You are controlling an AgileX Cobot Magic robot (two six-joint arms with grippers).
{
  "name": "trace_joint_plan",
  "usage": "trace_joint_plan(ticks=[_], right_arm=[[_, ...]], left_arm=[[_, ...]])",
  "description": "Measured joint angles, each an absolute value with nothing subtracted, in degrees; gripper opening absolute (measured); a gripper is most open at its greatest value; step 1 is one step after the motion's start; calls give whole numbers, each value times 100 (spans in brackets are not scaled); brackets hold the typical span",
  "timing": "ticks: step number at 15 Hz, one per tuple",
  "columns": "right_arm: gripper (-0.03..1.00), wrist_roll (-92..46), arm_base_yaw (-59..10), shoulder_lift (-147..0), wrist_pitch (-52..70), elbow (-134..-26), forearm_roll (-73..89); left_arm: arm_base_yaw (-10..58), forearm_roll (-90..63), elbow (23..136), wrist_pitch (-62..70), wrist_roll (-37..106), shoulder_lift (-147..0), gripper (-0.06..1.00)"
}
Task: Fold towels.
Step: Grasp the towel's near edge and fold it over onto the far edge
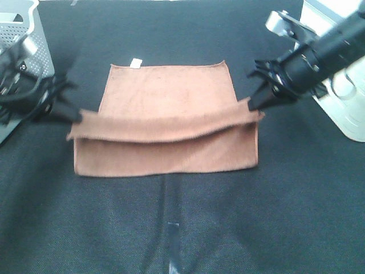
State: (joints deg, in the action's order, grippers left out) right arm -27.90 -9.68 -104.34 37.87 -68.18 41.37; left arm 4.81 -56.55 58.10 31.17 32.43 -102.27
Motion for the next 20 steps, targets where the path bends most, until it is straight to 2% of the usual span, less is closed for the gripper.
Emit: trace_joint_plan(ticks=[2, 3, 4, 6, 10, 15, 17, 18, 20], right_arm=[[0, -2532, -968, -11173, 3890, -7850, 3827], [0, -2532, -968, -11173, 3890, -7850, 3827], [0, -2349, -968, -11751, 4028, -8726, 3673], [0, -2292, -968, -12015, 4062, -9139, 3604], [0, -2045, -854, -13155, 4108, -11127, 3375], [0, -2040, -796, -14605, 4217, -13281, 3306], [0, -2040, -796, -15172, 4120, -13980, 3289], [0, -2040, -796, -15172, 4120, -13980, 3289], [0, -2057, -796, -15458, 3822, -14175, 3272]], left_arm=[[481, -5626, 6881, 3031, 3214, -10898, 0], [481, -5626, 6881, 3031, 3214, -10898, 0], [481, -5615, 7832, 2979, 3214, -11459, 0], [481, -5592, 8256, 2979, 3214, -11700, 0], [481, -5374, 9895, 2670, 3214, -12748, 0], [481, -5363, 11087, 2137, 3214, -13785, 0], [481, -5363, 11648, 1891, 3214, -14278, 0], [481, -5363, 11648, 1891, 3214, -14278, 0], [516, -5363, 12353, 1793, 3214, -14771, 0]])
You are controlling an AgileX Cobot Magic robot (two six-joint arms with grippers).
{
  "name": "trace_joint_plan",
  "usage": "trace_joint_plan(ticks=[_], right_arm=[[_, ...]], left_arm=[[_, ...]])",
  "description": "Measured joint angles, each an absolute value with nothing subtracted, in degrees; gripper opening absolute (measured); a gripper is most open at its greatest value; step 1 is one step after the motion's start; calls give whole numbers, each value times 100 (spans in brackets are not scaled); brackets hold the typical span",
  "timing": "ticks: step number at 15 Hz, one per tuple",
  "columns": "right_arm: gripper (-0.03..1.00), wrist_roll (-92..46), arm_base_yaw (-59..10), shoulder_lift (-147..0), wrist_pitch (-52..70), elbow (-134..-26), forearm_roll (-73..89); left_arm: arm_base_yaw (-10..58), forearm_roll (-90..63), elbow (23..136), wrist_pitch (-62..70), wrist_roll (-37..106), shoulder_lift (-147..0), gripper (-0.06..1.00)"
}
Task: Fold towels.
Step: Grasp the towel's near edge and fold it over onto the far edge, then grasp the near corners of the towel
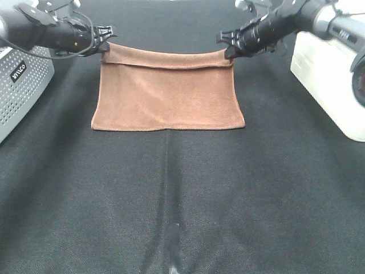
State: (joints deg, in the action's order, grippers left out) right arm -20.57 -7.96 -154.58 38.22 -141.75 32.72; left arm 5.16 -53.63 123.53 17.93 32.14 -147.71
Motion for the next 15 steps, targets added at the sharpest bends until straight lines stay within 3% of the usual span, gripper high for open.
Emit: trace_joint_plan(ticks=[4, 6, 7, 9, 10, 11, 12, 15], right_arm=[[0, -2240, -796, -15590, 3283, -14186, 3277], [6, -2246, -796, -15590, 3168, -14186, 3283], [19, -2252, -796, -15590, 3157, -14186, 3283], [52, -2252, -796, -15590, 3163, -14186, 3283], [63, -2257, -796, -15590, 3191, -14186, 3272], [63, -2257, -796, -15590, 3191, -14186, 3272], [74, -2257, -796, -15590, 3352, -14186, 3157], [77, -2257, -796, -15504, 4108, -14186, 2750]], left_arm=[[602, -5363, 12892, 1770, 3214, -15246, 4], [602, -5363, 12892, 1753, 3214, -15304, 16], [602, -5363, 12892, 1667, 3214, -15304, 32], [602, -5363, 12909, 1639, 3214, -15304, 55], [602, -5363, 12909, 1644, 3214, -15304, 64], [602, -5363, 12909, 1644, 3214, -15304, 64], [602, -5351, 12909, 1725, 3214, -15292, 69], [584, -5117, 12909, 2384, 3140, -15155, 71]])
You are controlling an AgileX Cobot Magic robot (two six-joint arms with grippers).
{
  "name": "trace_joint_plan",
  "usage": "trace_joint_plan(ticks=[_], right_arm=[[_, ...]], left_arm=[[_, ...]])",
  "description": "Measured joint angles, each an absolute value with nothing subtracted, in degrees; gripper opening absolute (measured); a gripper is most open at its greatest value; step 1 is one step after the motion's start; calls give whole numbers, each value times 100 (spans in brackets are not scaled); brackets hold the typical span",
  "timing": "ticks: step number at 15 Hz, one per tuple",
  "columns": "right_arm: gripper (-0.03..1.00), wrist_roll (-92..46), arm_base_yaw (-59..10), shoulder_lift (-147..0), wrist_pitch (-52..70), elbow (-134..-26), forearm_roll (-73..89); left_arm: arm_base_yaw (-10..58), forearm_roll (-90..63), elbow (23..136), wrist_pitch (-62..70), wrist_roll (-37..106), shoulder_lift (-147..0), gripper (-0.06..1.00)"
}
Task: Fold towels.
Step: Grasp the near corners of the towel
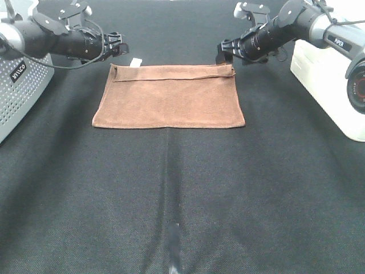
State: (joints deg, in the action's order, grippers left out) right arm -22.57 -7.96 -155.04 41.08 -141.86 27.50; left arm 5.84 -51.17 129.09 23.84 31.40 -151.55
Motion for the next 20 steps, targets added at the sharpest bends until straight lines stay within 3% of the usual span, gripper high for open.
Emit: trace_joint_plan(ticks=[6, 11, 16, 20], right_arm=[[78, -1621, -796, -15138, 5804, -14204, 2584], [78, -1238, -796, -14926, 6812, -14204, 2555], [78, -647, -796, -14828, 6927, -14060, 2326], [77, -590, -796, -14507, 6933, -13029, 2286]], left_arm=[[584, -4206, 12920, 4549, 2670, -14994, 71], [584, -3484, 12920, 5477, 1621, -14805, 71], [579, -2888, 12926, 6280, 602, -14570, 71], [579, -2292, 12926, 6904, -46, -14559, 71]])
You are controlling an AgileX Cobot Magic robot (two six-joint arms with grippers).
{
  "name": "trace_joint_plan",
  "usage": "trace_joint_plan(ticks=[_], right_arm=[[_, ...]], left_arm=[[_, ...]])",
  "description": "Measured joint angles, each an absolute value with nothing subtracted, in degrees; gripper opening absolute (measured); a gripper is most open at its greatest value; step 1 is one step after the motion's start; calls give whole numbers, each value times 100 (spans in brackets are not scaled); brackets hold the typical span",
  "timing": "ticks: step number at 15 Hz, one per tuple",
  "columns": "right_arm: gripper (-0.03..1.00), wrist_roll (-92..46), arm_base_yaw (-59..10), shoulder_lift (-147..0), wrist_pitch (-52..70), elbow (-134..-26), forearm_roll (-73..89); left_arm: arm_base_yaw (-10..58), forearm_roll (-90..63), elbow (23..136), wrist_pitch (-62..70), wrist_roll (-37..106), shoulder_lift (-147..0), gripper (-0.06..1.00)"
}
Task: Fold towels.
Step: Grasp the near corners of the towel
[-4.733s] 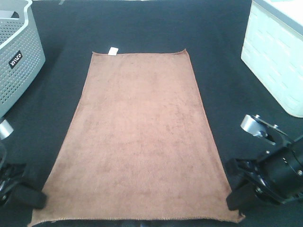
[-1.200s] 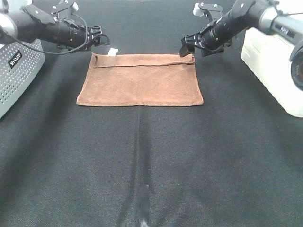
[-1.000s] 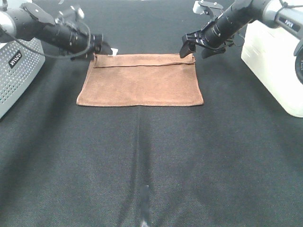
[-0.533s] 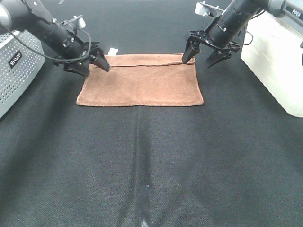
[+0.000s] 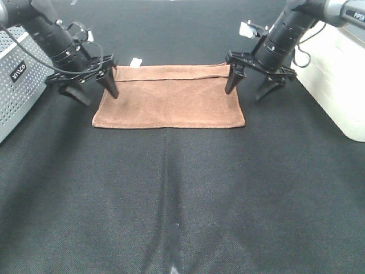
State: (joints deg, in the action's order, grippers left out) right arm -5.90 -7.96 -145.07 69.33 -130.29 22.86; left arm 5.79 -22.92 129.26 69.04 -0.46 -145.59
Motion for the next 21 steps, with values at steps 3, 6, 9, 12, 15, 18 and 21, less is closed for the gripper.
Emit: trace_joint_plan(ticks=[3, 6, 9, 12, 15, 18, 21], right_arm=[[77, -768, -796, -13871, 6939, -12250, 2269], [77, -888, -796, -13591, 6784, -11711, 2309], [77, -1043, -796, -13510, 6423, -11178, 2332], [77, -1220, -796, -13510, 6073, -10921, 2349], [77, -1341, -796, -13510, 5959, -10921, 2372], [77, -1375, -796, -13533, 5942, -10921, 2378], [77, -1501, -796, -13671, 5804, -10921, 2573]], left_arm=[[573, -2160, 12880, 6910, -115, -14301, 71], [573, -1994, 12324, 6858, -126, -13848, 71], [573, -1954, 11075, 6096, -132, -13390, 71], [476, -1960, 10055, 4939, -304, -13098, 71], [487, -2040, 10004, 4744, -338, -13132, 71], [573, -2091, 10004, 4629, -344, -13247, 71], [670, -2338, 10004, 4486, -344, -13465, 71]])
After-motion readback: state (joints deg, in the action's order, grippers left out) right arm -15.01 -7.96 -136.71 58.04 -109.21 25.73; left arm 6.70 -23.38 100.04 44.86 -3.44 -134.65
